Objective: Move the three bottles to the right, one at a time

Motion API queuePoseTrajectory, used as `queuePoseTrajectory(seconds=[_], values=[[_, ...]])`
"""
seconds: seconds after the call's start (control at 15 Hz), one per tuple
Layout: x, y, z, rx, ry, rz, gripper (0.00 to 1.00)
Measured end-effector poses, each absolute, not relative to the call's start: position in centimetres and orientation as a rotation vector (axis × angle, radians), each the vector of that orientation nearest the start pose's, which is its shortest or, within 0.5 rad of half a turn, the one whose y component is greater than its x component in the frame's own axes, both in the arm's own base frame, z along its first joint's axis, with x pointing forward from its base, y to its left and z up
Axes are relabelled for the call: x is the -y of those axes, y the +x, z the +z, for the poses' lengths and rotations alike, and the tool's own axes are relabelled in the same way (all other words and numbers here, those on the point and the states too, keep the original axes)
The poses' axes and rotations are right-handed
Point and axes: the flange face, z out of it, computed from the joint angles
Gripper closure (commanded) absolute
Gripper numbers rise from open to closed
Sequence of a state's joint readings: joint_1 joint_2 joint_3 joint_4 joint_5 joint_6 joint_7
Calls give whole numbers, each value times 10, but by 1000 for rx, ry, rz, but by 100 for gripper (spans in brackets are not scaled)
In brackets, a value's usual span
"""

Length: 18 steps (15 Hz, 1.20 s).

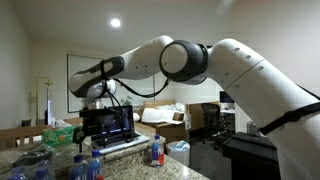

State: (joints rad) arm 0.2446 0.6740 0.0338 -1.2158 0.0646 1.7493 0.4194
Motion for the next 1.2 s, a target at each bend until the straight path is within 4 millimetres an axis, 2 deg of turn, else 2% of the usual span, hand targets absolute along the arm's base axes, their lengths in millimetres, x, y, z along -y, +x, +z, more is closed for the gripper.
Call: queuePoseTrajectory(seconds=[0.33, 0.4, 0.73, 0.8, 0.87, 0.93, 1.07, 1.2], values=[[-195, 707, 361, -358, -3095, 256, 0], [-195, 708, 361, -366, -3096, 257, 21], [-192, 711, 365, -373, -3103, 284, 53], [-191, 711, 366, -374, -3104, 288, 23], [-191, 711, 366, -375, -3105, 292, 13], [-191, 711, 365, -376, -3106, 298, 12], [-190, 711, 361, -378, -3108, 308, 3], [-189, 711, 358, -381, -3110, 314, 0]])
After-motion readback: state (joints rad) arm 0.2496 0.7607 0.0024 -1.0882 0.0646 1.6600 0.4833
